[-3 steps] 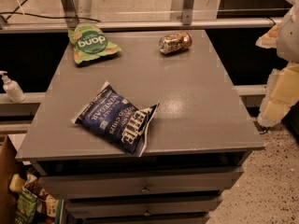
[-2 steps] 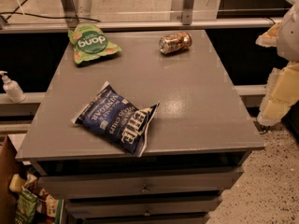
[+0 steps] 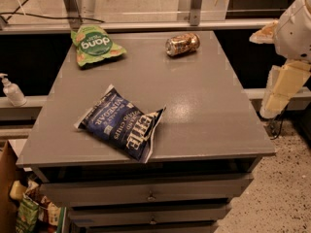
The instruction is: Place orange can upright
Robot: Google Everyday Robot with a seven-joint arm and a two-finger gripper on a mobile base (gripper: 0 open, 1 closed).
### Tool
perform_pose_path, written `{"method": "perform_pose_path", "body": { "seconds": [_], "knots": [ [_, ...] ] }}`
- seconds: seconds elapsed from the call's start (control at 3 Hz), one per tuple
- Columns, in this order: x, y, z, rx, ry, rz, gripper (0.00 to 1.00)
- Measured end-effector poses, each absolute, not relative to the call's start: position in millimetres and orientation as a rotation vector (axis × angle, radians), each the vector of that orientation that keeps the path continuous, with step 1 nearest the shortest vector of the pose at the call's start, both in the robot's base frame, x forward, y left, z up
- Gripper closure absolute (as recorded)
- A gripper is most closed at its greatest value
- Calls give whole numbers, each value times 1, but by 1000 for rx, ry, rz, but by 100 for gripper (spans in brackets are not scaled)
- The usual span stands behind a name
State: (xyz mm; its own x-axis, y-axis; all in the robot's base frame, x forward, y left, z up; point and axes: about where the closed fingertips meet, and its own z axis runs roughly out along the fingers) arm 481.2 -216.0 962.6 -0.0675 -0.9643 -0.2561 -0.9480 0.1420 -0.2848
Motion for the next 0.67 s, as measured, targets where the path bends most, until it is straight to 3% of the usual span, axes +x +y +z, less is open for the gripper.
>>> {"method": "perform_pose_path", "body": {
  "seconds": [0.67],
  "knots": [
    [547,-207,928,-1969,1914,-36,0]
  ]
}}
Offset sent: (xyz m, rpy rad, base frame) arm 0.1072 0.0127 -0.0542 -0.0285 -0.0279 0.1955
